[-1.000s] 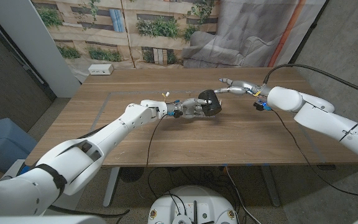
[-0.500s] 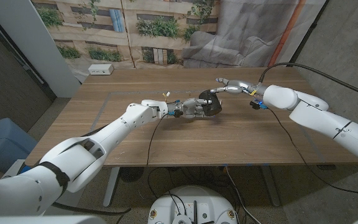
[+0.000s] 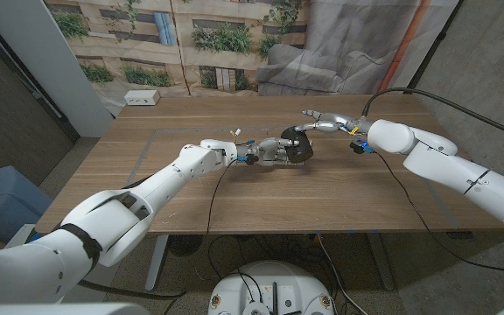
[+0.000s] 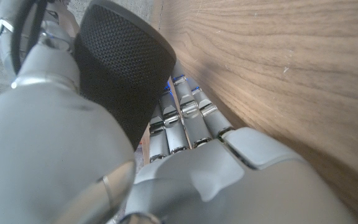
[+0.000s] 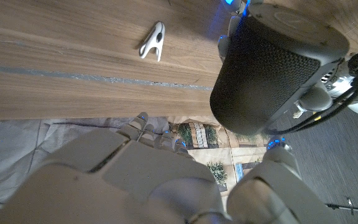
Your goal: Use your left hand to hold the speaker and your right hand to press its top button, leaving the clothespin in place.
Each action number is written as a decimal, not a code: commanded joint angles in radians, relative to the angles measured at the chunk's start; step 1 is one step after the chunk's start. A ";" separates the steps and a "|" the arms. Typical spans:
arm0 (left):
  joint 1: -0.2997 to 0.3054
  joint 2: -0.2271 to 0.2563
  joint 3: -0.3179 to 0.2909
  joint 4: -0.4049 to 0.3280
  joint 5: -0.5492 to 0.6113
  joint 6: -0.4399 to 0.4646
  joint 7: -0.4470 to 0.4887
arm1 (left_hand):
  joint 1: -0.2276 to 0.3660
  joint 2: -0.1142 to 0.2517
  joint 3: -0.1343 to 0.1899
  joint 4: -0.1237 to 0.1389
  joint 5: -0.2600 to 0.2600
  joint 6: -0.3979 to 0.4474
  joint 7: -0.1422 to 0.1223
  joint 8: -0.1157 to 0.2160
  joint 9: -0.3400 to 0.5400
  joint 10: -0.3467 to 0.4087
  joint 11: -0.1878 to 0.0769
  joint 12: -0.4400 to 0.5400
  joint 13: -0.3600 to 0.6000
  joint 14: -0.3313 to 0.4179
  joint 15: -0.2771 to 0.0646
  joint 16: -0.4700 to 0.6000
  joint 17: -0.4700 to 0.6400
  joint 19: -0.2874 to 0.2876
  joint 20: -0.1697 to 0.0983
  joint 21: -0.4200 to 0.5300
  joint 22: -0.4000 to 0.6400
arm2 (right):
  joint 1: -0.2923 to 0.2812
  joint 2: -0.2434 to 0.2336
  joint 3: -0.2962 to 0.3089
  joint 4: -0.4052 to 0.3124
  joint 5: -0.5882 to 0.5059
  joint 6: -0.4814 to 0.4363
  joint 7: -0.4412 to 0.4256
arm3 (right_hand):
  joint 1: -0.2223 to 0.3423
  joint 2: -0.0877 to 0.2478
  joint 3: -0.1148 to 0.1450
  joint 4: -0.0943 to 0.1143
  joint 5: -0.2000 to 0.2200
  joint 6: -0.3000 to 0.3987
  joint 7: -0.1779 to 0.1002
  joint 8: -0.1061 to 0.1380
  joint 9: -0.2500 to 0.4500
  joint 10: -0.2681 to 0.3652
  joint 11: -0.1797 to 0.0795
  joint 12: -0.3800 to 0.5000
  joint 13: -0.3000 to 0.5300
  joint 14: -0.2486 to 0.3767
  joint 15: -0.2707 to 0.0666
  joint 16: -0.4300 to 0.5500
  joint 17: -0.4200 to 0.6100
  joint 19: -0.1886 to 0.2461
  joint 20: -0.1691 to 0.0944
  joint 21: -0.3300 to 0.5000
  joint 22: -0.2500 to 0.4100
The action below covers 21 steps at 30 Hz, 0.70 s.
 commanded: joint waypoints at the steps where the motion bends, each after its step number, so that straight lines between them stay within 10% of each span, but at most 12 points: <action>1: -0.006 -0.006 0.001 0.014 0.009 -0.005 -0.010 | 0.011 0.298 0.087 0.001 0.007 0.224 -0.081 0.123 0.002 0.207 -0.195 -0.003 0.136 0.131 -0.234 0.007 0.002 0.010 -0.138 -0.002 0.003 | 0.002 0.005 -0.010 0.008 -0.013 -0.010 0.003 | 0.001 0.007 0.000 0.000 0.007 -0.068 -0.008 0.007 0.004 -0.008 0.001 0.009 0.003 -0.023 0.001 0.007 0.003 0.003 0.011 0.008 0.004; 21: 0.002 -0.002 -0.001 0.001 0.009 0.000 -0.014 | 0.004 0.298 0.093 0.001 0.007 0.228 -0.083 0.125 0.001 0.214 -0.193 -0.008 0.139 0.134 -0.233 0.006 0.005 0.011 -0.137 -0.002 0.003 | -0.006 0.005 -0.017 0.005 -0.015 -0.028 0.004 | 0.002 0.010 0.000 -0.001 0.008 -0.074 -0.010 0.008 0.004 -0.014 0.002 0.010 0.003 -0.024 0.001 0.010 0.002 0.006 0.012 0.010 0.004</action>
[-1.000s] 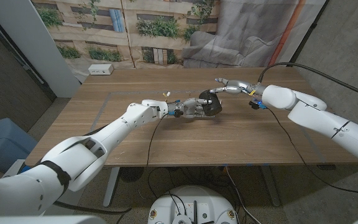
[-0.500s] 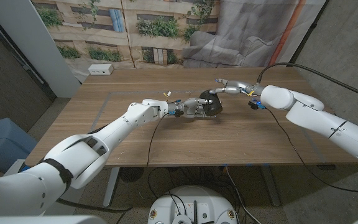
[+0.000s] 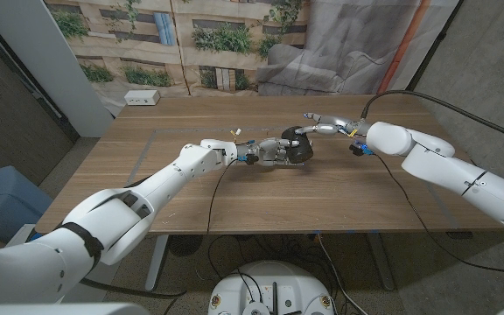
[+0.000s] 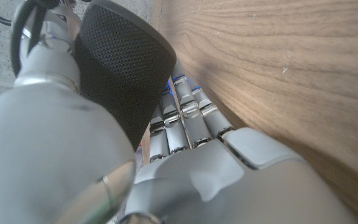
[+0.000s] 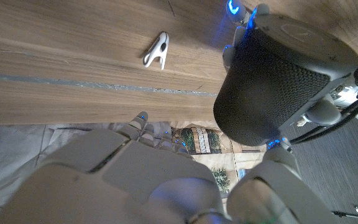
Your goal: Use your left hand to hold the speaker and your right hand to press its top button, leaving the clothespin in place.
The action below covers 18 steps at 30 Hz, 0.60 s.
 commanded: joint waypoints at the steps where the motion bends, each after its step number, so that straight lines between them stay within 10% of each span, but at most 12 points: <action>1: 0.006 0.002 -0.001 -0.011 0.001 0.003 -0.001 | 0.004 0.297 0.093 0.000 0.003 0.228 -0.092 0.125 0.002 0.208 -0.200 0.000 0.139 0.134 -0.234 0.004 0.005 0.008 -0.134 -0.002 0.003 | -0.004 0.002 -0.006 -0.001 -0.005 -0.009 0.001 | 0.002 0.010 0.000 -0.002 0.008 -0.070 -0.007 0.008 0.004 -0.006 -0.002 0.010 0.003 -0.024 0.001 0.006 0.001 0.000 0.007 0.010 0.004; 18: 0.004 -0.001 0.006 -0.010 0.008 -0.001 -0.004 | 0.000 0.299 0.098 0.000 0.003 0.228 -0.091 0.126 0.002 0.210 -0.199 -0.003 0.143 0.136 -0.234 0.003 0.007 0.007 -0.133 -0.002 0.003 | -0.006 -0.003 -0.002 0.005 0.001 -0.013 -0.002 | 0.004 0.013 -0.001 -0.004 0.010 -0.070 -0.009 0.012 0.004 -0.007 -0.004 0.013 0.003 -0.022 -0.001 0.009 0.000 0.005 0.006 0.011 0.004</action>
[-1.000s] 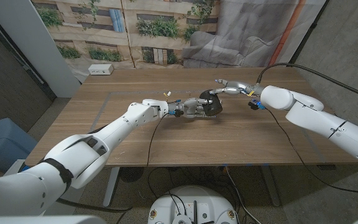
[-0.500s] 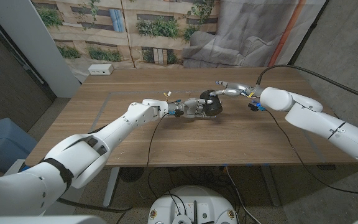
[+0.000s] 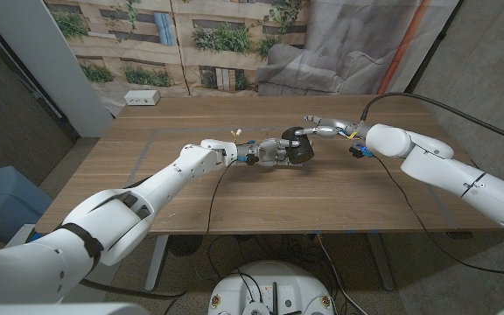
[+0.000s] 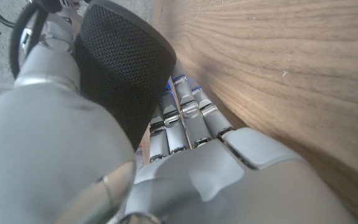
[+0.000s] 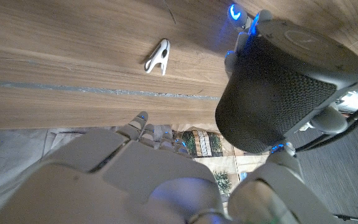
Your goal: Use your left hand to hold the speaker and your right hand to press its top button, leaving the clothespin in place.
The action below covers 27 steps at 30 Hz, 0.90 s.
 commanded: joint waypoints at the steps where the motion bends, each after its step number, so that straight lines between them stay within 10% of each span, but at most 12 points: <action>1: -0.001 -0.002 0.006 -0.002 0.006 -0.002 -0.001 | 0.000 0.299 0.098 0.000 0.003 0.229 -0.090 0.126 0.001 0.210 -0.199 0.004 0.123 0.137 -0.233 0.004 0.002 0.007 -0.134 -0.002 0.003 | -0.002 -0.005 0.001 0.003 0.000 -0.004 -0.004 | -0.001 0.007 -0.001 -0.004 0.010 -0.069 -0.008 0.006 0.004 -0.007 -0.004 0.006 0.003 -0.022 -0.001 0.005 0.000 0.006 0.007 0.004 0.004; 27: 0.005 0.003 0.007 -0.017 0.012 -0.012 0.007 | -0.002 0.299 0.103 -0.001 0.003 0.236 -0.092 0.130 0.001 0.218 -0.199 0.002 0.123 0.143 -0.235 0.005 0.005 0.011 -0.136 -0.001 0.003 | 0.002 -0.011 -0.017 -0.018 -0.034 -0.041 0.015 | 0.015 0.022 0.008 -0.009 0.013 -0.078 -0.013 0.006 0.004 -0.016 -0.005 0.006 0.003 -0.021 -0.006 0.007 -0.003 0.014 0.001 0.005 0.003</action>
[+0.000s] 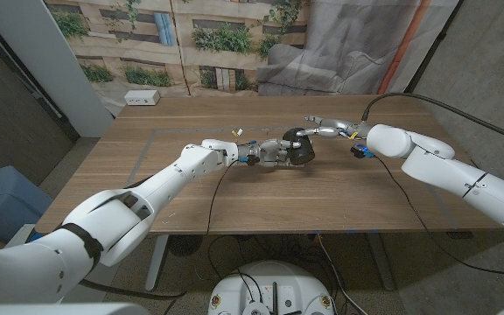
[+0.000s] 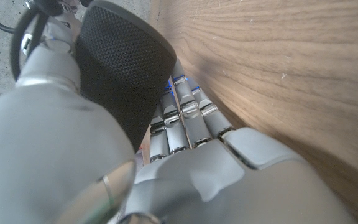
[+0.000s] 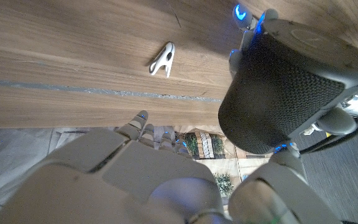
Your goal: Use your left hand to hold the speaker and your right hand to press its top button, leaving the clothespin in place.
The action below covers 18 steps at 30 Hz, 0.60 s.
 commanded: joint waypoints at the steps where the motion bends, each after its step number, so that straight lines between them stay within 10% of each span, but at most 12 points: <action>1: 0.003 0.001 -0.001 -0.006 0.000 -0.005 0.006 | -0.003 0.299 0.103 -0.001 0.010 0.242 -0.102 0.130 0.001 0.217 -0.200 0.002 0.122 0.142 -0.236 0.008 0.005 0.010 -0.138 0.000 0.003 | 0.004 0.000 -0.013 -0.005 -0.018 -0.018 0.013 | 0.007 0.014 0.004 -0.005 0.009 -0.080 -0.004 0.006 0.004 -0.016 -0.006 0.006 0.003 -0.021 -0.005 0.003 0.002 0.005 -0.001 0.005 0.003; 18: -0.011 -0.013 0.002 0.027 0.006 -0.021 -0.004 | -0.001 0.298 0.107 -0.003 0.009 0.248 -0.102 0.133 0.001 0.226 -0.196 0.002 0.123 0.147 -0.237 0.008 0.007 0.012 -0.141 0.000 0.003 | 0.030 0.021 -0.035 0.020 -0.036 -0.034 0.031 | 0.013 0.015 0.005 -0.008 0.010 -0.084 -0.005 0.006 0.004 -0.023 -0.006 0.005 0.003 -0.020 -0.007 0.004 0.001 0.009 -0.002 0.005 0.003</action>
